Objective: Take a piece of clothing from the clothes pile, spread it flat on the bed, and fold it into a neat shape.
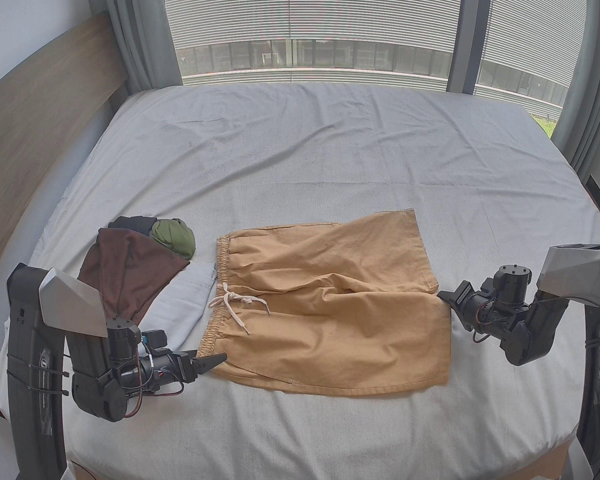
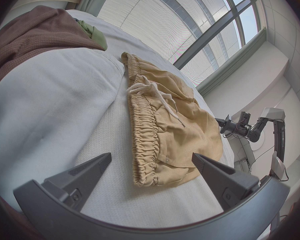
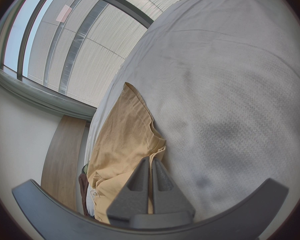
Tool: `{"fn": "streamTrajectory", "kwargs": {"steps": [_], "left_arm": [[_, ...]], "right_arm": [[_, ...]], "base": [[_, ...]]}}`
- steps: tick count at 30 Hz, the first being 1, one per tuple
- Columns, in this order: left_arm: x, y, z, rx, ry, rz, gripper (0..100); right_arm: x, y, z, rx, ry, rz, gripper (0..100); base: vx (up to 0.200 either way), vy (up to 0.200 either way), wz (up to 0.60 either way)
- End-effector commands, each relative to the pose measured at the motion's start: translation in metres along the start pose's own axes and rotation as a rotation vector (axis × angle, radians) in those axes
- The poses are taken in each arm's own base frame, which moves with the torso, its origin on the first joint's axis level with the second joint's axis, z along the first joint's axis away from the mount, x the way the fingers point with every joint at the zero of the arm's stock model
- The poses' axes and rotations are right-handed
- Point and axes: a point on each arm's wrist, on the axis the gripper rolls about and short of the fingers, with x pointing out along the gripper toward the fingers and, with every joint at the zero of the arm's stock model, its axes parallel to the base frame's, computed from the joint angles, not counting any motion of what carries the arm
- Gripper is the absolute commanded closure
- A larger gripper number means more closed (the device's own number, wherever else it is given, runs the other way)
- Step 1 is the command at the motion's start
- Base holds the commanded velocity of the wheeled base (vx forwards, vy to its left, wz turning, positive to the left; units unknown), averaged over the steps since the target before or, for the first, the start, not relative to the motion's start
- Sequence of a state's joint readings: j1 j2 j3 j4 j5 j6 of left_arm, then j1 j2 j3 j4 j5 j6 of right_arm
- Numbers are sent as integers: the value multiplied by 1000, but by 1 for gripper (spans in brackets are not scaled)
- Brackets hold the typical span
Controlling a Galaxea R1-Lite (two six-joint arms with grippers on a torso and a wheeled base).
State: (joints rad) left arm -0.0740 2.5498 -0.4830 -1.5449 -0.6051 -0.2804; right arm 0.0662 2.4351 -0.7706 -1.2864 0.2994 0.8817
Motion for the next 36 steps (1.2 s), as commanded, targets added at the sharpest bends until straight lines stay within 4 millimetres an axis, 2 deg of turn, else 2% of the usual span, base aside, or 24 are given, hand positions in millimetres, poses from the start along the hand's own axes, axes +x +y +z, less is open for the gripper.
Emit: {"fn": "streamTrajectory", "kwargs": {"steps": [1, 12, 13, 18, 21, 24, 27, 30, 36], "left_arm": [[2, -1, -2, -1, 8, -3, 0], [1, -1, -2, -2, 9, -2, 0], [1, -1, -3, -3, 10, -2, 0], [-1, 1, -2, -7, 7, 3, 0], [0, 1, -2, -8, 6, 4, 0], [0, 1, -1, -6, 1, 3, 0], [1, 1, -1, -7, 3, 2, 0], [1, 1, -1, -10, 1, 1, 0], [2, 1, 1, -8, -6, -2, 0]], "right_arm": [[2, -3, 1, -3, -5, -4, 100], [2, -5, -2, -47, -4, 0, 100], [3, -7, -2, -56, -8, 0, 0], [-4, -7, 13, -104, -80, 29, 0], [-18, 12, 26, -122, -119, 63, 0], [-36, 32, 28, -142, -130, 93, 0], [-47, 49, 23, -165, -116, 120, 0], [-54, 67, 5, -186, -65, 156, 0], [-54, 68, -6, -224, -37, 159, 0]], "base": [[0, 0, 0], [0, 0, 0], [0, 0, 0], [0, 0, 0], [0, 0, 0], [0, 0, 0], [0, 0, 0], [0, 0, 0], [0, 0, 0]]}}
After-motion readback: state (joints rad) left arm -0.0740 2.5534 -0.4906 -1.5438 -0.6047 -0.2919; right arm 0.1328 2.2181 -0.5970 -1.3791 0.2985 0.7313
